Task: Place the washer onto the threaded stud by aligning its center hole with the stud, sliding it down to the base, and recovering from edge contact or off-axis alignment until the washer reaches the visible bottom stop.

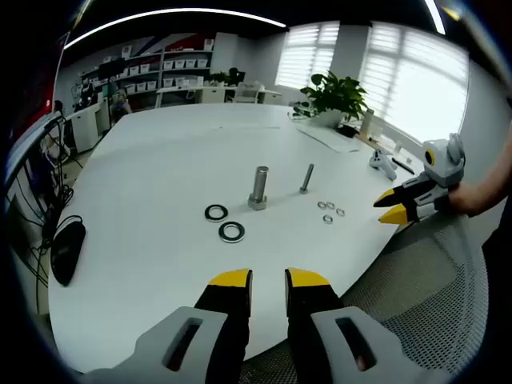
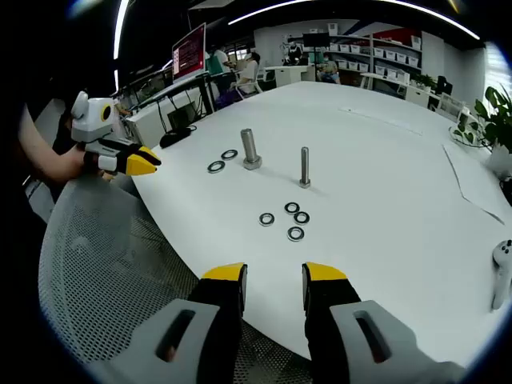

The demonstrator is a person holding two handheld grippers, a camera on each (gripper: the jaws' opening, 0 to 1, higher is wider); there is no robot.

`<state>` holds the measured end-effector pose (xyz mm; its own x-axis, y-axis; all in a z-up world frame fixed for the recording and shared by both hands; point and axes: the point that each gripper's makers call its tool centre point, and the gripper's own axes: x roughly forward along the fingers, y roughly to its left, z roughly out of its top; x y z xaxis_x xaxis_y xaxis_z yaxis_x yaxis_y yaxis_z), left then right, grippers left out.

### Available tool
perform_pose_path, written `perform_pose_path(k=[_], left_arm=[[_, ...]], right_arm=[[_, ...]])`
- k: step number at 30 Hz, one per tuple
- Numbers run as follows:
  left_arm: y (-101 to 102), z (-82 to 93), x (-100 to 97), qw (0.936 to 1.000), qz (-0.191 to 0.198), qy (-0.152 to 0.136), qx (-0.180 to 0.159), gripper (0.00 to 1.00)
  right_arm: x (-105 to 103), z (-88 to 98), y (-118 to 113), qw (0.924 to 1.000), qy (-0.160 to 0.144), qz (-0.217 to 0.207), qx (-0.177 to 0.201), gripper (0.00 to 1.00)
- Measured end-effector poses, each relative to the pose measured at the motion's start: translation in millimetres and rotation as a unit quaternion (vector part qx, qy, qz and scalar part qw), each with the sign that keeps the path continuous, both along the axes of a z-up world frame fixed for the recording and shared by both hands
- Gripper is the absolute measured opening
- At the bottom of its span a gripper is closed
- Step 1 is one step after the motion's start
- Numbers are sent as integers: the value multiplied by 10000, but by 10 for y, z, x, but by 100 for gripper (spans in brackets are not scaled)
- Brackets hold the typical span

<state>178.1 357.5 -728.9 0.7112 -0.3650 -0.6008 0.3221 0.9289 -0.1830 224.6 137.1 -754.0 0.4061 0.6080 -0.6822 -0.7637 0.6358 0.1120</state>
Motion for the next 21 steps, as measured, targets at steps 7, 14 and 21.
perform_pose_path(k=[7, 14, 21], left_arm=[[1, 15, 1, 10000, 5, -28, 0, 14], [6, 19, 8, 10000, 16, -35, 19, 14], [2, 13, 7, 10000, 2, -27, 18, 14]], right_arm=[[-14, -8, 10, 10000, 33, 42, 5, 30], [-22, -10, 18, 10000, 29, 72, 2, 30], [-32, -26, 22, 9999, 44, 109, -24, 30]])
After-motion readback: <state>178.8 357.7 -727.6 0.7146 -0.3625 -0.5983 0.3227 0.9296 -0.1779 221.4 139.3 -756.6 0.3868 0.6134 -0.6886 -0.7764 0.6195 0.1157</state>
